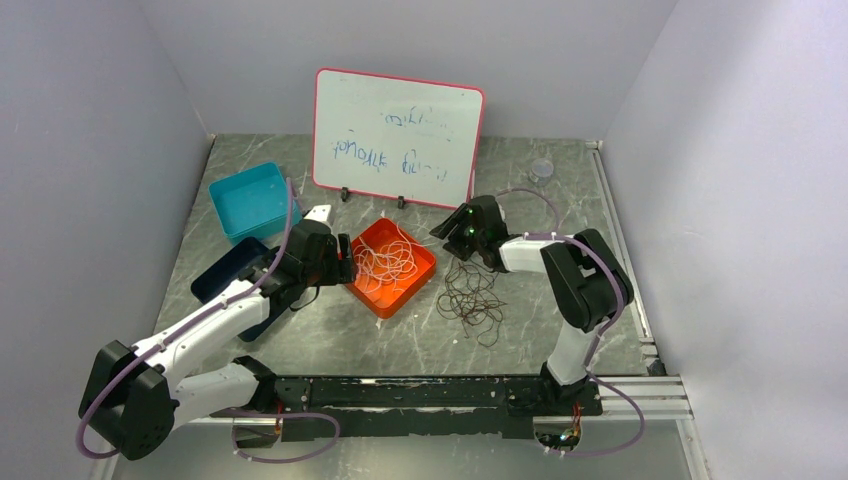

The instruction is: Untangle the cables

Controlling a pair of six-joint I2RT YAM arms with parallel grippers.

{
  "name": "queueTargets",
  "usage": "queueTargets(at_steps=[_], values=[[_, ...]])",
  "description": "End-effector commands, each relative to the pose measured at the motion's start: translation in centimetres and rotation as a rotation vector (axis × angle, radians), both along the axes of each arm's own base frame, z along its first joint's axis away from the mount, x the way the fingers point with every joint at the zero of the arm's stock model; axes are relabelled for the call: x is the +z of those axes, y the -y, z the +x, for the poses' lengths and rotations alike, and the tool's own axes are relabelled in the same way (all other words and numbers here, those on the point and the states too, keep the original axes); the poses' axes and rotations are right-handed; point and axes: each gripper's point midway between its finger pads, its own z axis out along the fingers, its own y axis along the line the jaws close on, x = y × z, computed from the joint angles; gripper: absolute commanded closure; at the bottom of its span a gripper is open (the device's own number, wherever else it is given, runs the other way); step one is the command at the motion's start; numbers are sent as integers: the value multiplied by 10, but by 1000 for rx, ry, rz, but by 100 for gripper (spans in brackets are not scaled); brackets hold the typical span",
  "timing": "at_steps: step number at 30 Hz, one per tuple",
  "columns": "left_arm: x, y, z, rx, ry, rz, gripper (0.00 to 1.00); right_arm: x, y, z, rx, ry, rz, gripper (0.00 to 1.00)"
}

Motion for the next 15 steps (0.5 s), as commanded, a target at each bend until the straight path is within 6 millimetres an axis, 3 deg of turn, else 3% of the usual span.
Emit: queueTargets(at_steps=[1,9,15], values=[[6,0,2,-9,15,-10,30,21,-16,11,83,113,36,47],[7,-1,1,-7,15,-8,30,50,-29,13,176,263,80,86],[8,-1,1,-10,15,-3,30,77,-25,17,217,376,6,99]])
